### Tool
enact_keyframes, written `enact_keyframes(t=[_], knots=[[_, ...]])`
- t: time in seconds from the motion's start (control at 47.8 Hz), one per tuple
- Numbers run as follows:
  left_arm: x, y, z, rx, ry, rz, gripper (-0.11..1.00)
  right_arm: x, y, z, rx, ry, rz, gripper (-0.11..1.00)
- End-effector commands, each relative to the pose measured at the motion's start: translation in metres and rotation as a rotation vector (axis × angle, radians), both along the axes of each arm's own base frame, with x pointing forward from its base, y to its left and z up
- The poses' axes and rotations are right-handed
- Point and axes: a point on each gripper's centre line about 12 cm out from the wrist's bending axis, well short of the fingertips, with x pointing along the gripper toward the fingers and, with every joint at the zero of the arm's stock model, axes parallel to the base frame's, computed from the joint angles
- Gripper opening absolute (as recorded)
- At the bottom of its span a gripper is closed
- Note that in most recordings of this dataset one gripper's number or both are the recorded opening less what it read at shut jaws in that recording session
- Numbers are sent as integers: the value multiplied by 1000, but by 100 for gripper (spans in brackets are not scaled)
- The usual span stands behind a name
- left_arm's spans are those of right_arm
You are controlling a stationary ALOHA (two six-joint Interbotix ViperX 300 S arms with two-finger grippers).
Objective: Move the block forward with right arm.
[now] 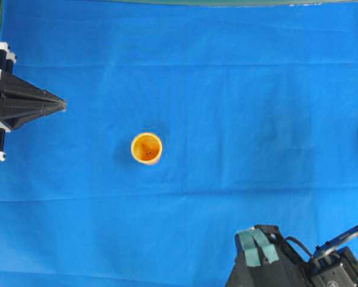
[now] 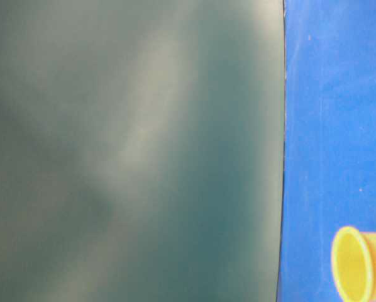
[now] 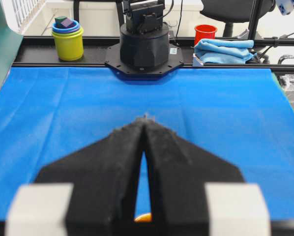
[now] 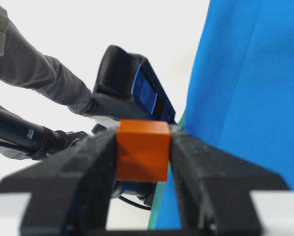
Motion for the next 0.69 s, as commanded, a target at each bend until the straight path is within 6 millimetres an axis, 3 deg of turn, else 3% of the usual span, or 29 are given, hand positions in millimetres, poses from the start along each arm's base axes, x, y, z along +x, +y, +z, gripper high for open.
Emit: enact_keyframes(t=[0.0, 0.669], knots=[[2, 0, 14, 0, -38, 1, 1, -1, 1, 18, 27, -39, 2, 41], [1, 0, 15, -2, -43, 1, 1, -4, -3, 8, -46, 17, 6, 41]])
